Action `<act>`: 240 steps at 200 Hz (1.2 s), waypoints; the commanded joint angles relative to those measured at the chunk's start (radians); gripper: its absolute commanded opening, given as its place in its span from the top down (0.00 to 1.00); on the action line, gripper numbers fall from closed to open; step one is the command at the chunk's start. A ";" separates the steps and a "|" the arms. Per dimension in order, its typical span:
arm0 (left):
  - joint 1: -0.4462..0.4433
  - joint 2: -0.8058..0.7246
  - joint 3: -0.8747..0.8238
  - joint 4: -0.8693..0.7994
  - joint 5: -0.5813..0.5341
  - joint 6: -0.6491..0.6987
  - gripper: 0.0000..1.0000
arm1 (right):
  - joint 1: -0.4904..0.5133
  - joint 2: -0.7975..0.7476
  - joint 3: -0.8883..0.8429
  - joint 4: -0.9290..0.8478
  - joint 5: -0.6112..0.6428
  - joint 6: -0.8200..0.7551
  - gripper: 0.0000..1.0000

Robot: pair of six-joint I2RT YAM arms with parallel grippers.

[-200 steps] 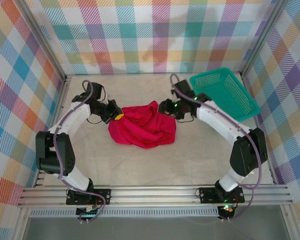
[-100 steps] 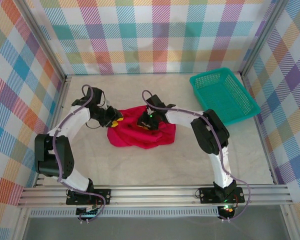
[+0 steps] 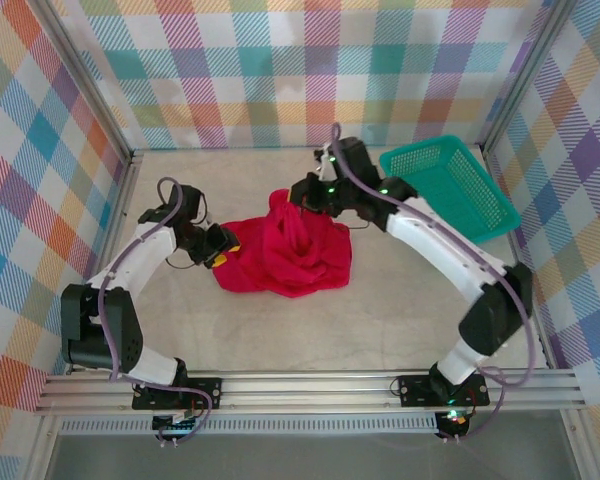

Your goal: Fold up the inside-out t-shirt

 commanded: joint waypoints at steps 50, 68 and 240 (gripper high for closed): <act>0.008 0.007 -0.047 -0.020 -0.066 0.049 0.37 | -0.262 -0.148 -0.075 -0.183 0.179 -0.074 1.00; 0.007 0.006 -0.065 -0.008 -0.068 0.044 0.36 | -0.329 -0.098 -0.070 -0.175 0.155 -0.099 0.94; -0.039 0.114 -0.184 0.196 -0.052 -0.049 0.30 | -0.200 0.114 -0.440 0.025 -0.015 -0.181 0.42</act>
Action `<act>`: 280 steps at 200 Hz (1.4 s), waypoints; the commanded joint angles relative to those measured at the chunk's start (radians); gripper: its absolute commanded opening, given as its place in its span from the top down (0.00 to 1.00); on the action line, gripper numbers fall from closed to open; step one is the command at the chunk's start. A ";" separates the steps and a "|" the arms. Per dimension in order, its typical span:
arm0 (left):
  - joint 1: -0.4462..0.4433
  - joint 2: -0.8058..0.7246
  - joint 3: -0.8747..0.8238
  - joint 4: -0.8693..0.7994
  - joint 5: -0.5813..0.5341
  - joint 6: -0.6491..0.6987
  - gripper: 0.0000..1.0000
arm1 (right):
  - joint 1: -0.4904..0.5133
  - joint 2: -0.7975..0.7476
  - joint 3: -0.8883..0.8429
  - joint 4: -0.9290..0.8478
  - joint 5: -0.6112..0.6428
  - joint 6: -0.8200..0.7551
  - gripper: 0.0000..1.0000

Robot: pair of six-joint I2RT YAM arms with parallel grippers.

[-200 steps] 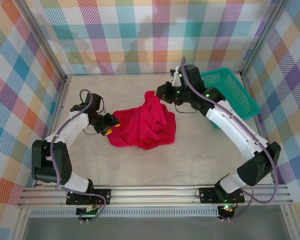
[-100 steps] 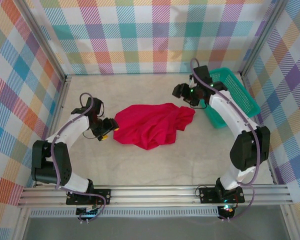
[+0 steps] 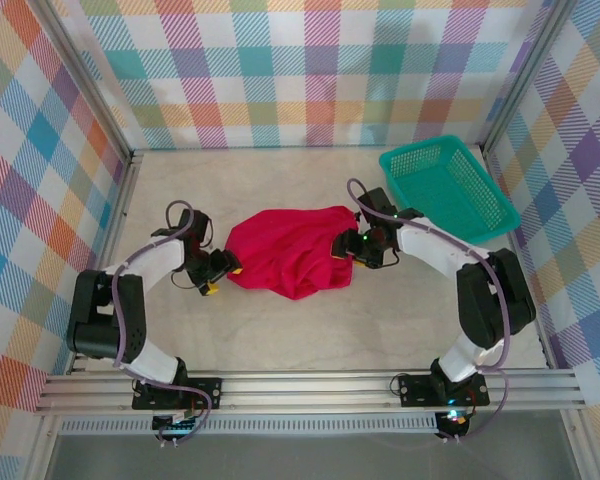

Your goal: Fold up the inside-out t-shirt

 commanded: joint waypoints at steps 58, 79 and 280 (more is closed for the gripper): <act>-0.032 0.138 0.084 0.086 0.029 -0.051 0.66 | -0.003 0.115 0.116 0.101 -0.048 0.083 0.97; -0.025 0.122 0.181 -0.027 -0.033 -0.020 1.00 | -0.003 0.027 0.204 -0.006 -0.015 0.071 1.00; 0.053 0.040 0.659 -0.372 -0.133 0.093 0.70 | -0.088 -0.189 0.335 -0.283 0.199 0.017 1.00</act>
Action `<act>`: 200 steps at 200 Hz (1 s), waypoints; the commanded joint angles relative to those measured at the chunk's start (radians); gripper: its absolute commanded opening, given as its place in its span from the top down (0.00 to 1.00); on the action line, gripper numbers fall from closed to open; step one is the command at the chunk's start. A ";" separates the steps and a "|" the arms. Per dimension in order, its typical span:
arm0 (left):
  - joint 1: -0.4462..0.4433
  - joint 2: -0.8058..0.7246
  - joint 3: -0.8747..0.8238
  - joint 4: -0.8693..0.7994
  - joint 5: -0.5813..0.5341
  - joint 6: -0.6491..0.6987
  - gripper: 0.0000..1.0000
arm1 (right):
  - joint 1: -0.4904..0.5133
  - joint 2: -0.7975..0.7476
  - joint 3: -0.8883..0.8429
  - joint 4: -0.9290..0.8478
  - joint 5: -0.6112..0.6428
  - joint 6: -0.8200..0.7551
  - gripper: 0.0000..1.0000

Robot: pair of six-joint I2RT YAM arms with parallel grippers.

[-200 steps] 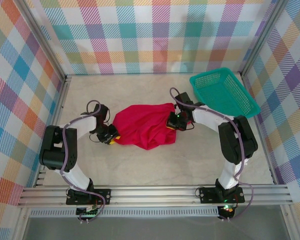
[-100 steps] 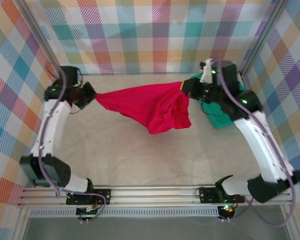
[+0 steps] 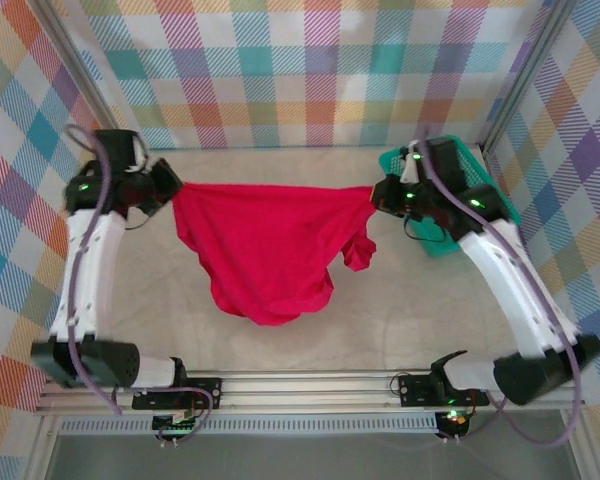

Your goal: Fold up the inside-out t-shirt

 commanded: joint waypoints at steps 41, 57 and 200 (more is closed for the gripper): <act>-0.110 0.155 -0.255 0.062 -0.136 0.011 0.45 | -0.054 0.206 -0.108 0.056 0.055 0.058 1.00; -0.113 0.122 -0.353 0.104 -0.116 0.004 0.59 | -0.055 0.209 -0.119 0.069 0.048 0.054 1.00; -0.183 0.038 -0.845 0.390 0.100 -0.094 0.75 | -0.086 0.202 -0.122 0.093 -0.023 0.044 1.00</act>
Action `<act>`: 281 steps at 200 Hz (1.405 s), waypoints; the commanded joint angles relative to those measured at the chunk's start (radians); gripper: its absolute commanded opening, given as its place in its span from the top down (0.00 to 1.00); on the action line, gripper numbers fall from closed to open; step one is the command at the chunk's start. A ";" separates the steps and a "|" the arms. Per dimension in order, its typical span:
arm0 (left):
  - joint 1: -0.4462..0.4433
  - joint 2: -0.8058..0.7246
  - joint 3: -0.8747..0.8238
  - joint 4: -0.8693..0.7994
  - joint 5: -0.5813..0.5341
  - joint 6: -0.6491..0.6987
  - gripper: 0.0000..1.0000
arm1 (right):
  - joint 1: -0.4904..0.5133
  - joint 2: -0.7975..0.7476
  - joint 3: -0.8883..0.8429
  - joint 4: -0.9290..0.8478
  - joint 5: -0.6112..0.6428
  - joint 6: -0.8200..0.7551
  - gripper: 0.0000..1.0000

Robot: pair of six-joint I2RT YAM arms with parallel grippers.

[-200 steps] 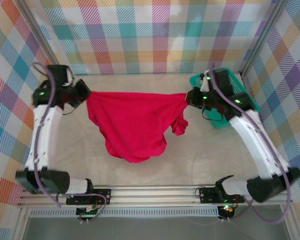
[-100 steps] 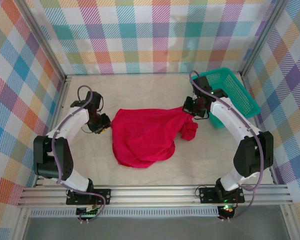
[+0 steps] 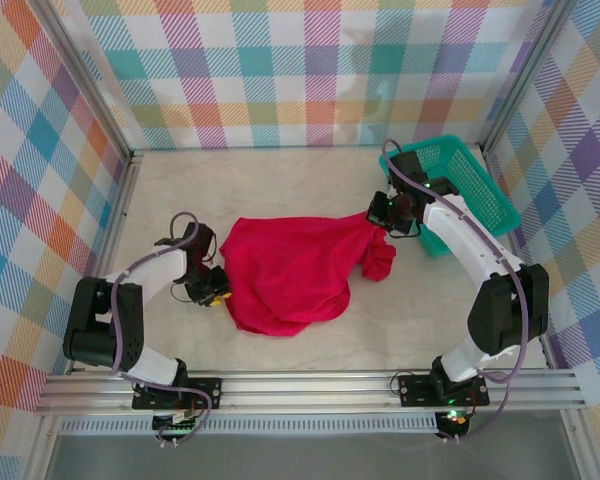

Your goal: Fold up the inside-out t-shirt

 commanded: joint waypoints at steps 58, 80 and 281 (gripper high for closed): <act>-0.015 0.077 0.024 0.159 0.077 -0.096 1.00 | -0.015 -0.012 0.029 0.020 -0.072 -0.002 1.00; 0.108 0.018 0.281 -0.030 0.039 -0.059 1.00 | -0.052 -0.037 0.170 -0.100 -0.070 -0.052 1.00; 0.536 -0.043 1.396 -0.340 0.130 -0.106 1.00 | -0.341 -0.367 0.436 -0.261 -0.377 -0.003 1.00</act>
